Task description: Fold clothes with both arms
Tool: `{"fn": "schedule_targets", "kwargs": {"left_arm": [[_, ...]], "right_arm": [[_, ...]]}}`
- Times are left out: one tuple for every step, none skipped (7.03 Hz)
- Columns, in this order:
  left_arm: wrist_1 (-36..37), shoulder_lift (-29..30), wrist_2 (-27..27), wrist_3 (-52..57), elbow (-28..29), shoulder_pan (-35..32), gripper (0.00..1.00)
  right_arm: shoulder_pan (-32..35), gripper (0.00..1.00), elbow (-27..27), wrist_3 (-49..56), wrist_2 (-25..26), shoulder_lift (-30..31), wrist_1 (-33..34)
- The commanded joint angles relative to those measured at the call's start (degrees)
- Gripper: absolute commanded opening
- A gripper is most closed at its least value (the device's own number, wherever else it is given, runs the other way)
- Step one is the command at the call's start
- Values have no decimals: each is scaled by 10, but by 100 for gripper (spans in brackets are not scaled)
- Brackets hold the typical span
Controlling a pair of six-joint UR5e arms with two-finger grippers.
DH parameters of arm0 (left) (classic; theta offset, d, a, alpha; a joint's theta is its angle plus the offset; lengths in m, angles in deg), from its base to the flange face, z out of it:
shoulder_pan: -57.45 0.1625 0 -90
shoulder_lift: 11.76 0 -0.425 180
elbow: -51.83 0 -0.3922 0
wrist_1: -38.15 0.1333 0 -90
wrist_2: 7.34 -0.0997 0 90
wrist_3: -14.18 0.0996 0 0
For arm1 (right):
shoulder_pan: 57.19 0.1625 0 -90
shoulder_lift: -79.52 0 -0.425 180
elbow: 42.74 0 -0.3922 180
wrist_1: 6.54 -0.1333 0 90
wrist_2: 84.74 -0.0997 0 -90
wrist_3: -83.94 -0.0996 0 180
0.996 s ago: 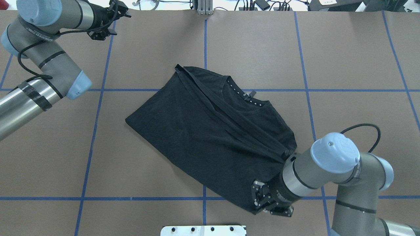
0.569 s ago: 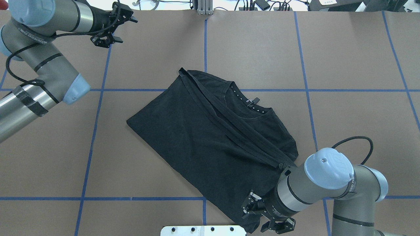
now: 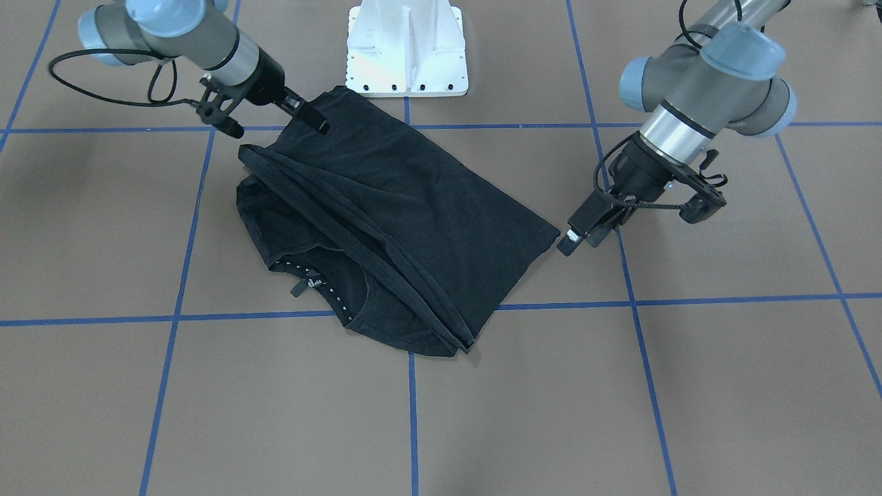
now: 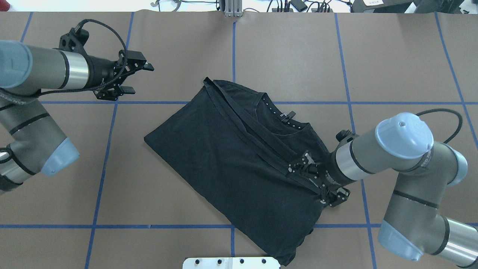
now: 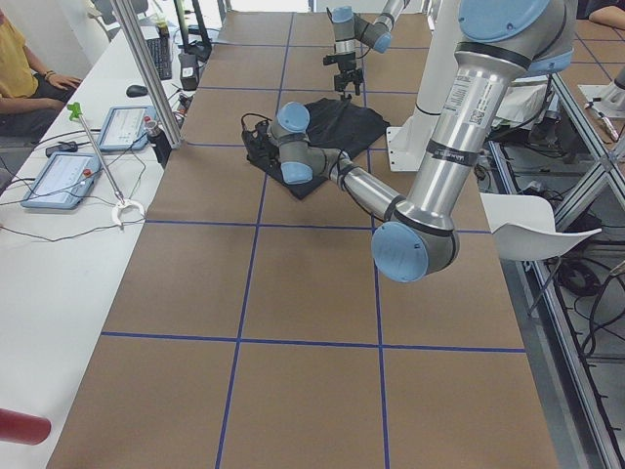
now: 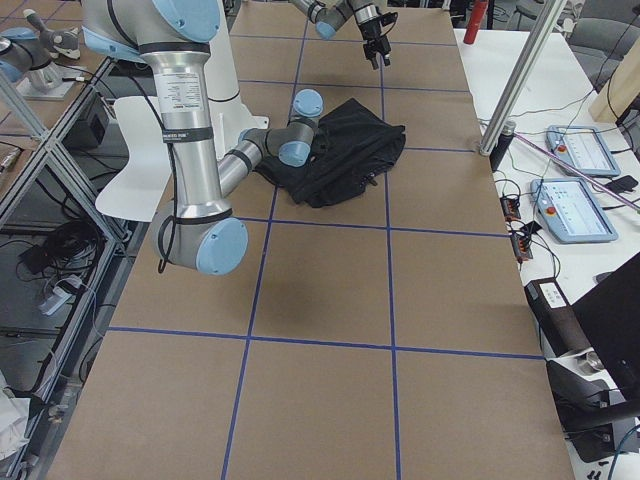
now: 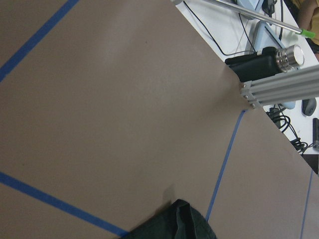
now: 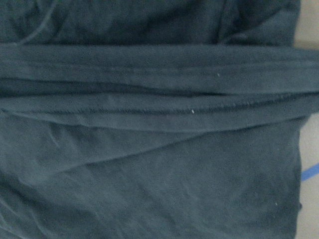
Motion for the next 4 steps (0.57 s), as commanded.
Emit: {"fn": "schedule_targets", "kwargs": {"left_arm": [[51,-35,-59,-15,-52,60,99],[114,-35,-105,-23,-77,103,99],[123,-37,-118,-39,-75,124,99],[126,-54,-121,-40,-73,140,98]], "right_arm": [[48,100,-16,38,43,-30,7],[69,100,-37,38,46,-56,7],[84,100,-50,38,48,-65,7],[92,100,-54,39,58,-69,7]]}}
